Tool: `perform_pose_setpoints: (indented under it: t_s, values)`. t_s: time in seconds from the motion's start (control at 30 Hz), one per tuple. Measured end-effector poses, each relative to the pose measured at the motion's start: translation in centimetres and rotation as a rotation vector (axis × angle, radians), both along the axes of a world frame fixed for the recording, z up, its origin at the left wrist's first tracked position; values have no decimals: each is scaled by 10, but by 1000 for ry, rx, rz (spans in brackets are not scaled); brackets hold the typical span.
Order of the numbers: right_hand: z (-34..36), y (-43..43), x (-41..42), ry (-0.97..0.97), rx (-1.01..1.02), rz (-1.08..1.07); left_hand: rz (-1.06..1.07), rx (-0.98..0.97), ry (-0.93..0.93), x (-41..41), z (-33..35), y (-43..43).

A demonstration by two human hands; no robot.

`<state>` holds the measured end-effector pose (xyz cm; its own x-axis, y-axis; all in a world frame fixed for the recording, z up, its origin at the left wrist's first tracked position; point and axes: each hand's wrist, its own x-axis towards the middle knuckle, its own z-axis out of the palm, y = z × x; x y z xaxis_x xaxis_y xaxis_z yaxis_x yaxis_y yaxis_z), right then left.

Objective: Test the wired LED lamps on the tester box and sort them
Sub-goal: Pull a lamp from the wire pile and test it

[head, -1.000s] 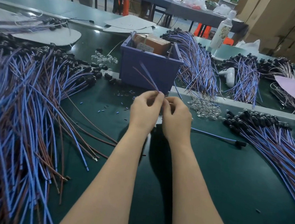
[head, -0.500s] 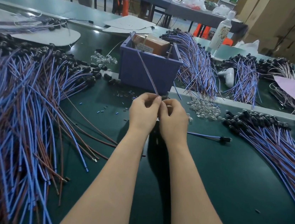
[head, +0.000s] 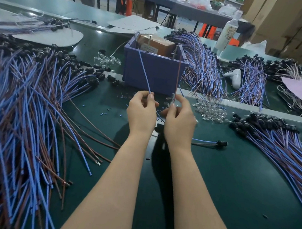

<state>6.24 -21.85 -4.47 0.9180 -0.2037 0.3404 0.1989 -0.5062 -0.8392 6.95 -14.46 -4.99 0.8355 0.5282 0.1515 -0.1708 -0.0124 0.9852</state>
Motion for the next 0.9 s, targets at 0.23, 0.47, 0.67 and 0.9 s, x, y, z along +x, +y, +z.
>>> perform_pose_setpoints:
  t_s: [0.23, 0.47, 0.67, 0.9]
  values:
    - [-2, 1, 1, 63, -52, 0, -28, 31, 29, 3, -2, 0]
    - [-2, 1, 0, 86, -46, -13, -53, -1, 31, 3, -4, 0]
    - [-3, 2, 0, 99, -19, -19, -56, 1, 28, 2, -4, 1]
    - [-3, 2, 0, 106, -10, -20, -41, 13, 29, 3, -4, 1]
